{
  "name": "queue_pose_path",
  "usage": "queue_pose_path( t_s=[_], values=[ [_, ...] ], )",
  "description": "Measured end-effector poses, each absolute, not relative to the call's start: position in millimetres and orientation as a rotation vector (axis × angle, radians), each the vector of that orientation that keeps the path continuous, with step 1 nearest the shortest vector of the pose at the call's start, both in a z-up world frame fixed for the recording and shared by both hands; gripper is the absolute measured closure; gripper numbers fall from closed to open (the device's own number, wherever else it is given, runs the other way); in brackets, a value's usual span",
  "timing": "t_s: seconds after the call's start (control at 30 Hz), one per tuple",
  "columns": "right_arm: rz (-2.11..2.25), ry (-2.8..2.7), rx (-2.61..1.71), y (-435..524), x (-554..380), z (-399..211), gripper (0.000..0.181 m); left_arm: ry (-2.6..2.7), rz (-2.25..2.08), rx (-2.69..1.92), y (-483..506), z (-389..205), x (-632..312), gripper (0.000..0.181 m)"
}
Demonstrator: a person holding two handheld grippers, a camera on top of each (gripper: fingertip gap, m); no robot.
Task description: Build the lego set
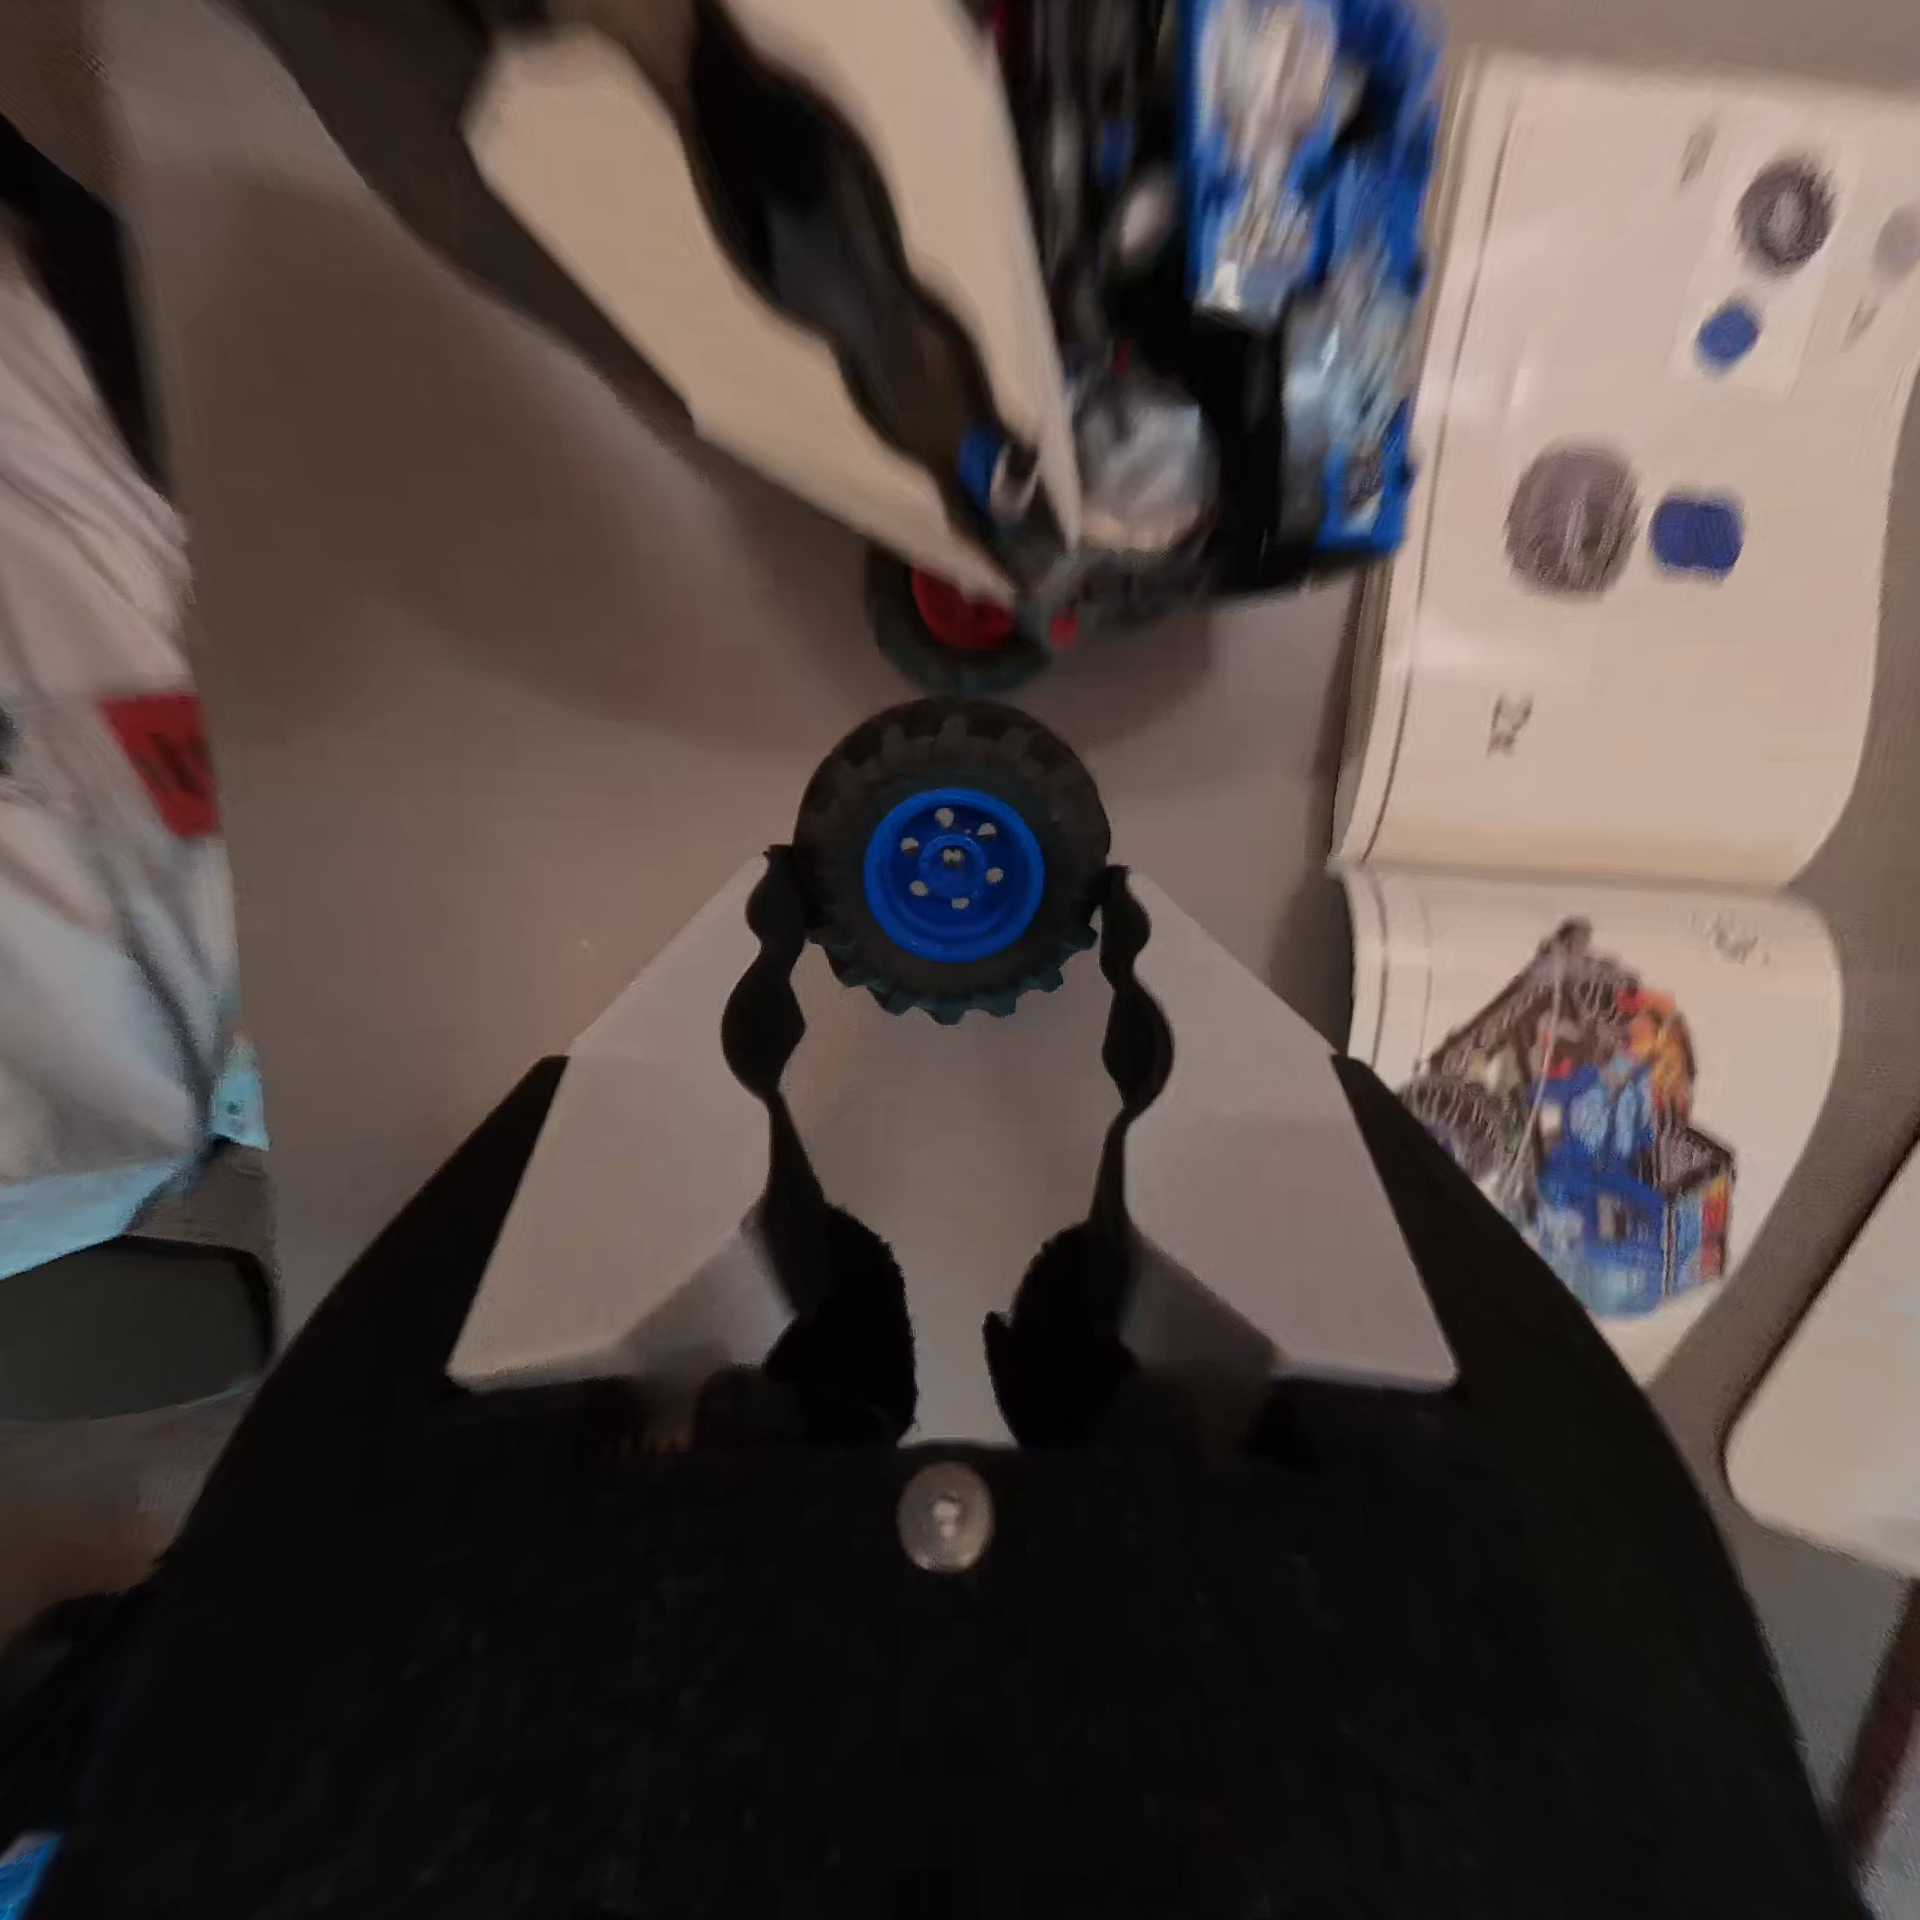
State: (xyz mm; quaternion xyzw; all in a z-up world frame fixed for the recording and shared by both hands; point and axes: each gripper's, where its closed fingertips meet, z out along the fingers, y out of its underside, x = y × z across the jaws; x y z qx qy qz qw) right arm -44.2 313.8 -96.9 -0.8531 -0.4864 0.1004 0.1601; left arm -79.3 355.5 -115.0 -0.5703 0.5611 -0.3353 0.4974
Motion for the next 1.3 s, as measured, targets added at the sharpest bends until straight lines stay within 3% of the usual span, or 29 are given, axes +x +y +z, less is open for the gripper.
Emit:
queue_pose_path(
  t_s=[0.03, 0.13, 0.33, 0.47, 1.07, 1.3],
  values=[
    [0.386, -1.383, -2.409, 322.0, -54.3, -82.2, 0.124, 1.365, -0.805, -1.372, 354.2, -115.2, -79.4, 0.173],
    [0.577, -1.473, -2.370, 334.8, -76.4, -71.1, 0.124, 1.371, -0.792, -1.361, 353.2, -115.4, -79.1, 0.173],
    [1.205, -1.157, -2.527, 342.7, -92.7, -80.1, 0.124, 1.388, -0.824, -1.356, 351.5, -115.4, -78.6, 0.174],
    [1.365, -1.044, -2.516, 341.3, -93.3, -78.0, 0.124, 1.392, -0.830, -1.355, 351.3, -115.4, -78.2, 0.174],
    [1.156, -1.137, -2.577, 348.1, -91.0, -83.7, 0.124, 1.399, -0.842, -1.354, 351.0, -115.2, -77.8, 0.174],
    [0.754, -1.461, -2.498, 347.6, -87.6, -84.4, 0.124, 1.406, -0.850, -1.353, 350.0, -115.5, -77.6, 0.174]
  ],
)
